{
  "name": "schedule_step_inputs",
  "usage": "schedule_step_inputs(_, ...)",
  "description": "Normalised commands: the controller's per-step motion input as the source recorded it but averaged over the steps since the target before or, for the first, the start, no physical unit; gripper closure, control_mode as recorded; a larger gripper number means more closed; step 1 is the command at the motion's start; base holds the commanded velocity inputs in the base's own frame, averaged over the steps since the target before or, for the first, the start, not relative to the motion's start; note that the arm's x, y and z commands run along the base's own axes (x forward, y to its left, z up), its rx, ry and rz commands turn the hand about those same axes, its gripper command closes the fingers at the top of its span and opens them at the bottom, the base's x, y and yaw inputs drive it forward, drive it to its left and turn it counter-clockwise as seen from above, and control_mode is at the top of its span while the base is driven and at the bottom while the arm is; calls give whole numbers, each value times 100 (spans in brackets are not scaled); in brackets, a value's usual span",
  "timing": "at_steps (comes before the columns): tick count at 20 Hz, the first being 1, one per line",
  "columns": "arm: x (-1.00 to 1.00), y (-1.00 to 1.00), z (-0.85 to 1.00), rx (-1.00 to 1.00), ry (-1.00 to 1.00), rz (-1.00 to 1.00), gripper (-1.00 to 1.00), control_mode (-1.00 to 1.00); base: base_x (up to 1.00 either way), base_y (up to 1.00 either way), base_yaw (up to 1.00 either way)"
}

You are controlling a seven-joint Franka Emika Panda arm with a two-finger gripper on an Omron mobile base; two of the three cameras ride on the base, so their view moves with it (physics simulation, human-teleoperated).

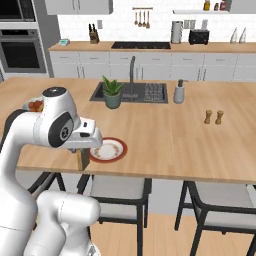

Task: Start the toaster. Once the lever pops up, take the bread to the plate on the dining counter.

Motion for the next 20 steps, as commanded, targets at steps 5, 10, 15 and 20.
schedule_step_inputs(5,15,3,-3,0,0,0,100,-100,0,0,0)
schedule_step_inputs(10,88,14,-30,3,-1,3,100,-100,0,0,0)
schedule_step_inputs(15,100,7,-40,12,-5,7,100,-100,0,0,0)
schedule_step_inputs(20,100,12,-21,15,-4,1,100,-100,0,0,0)
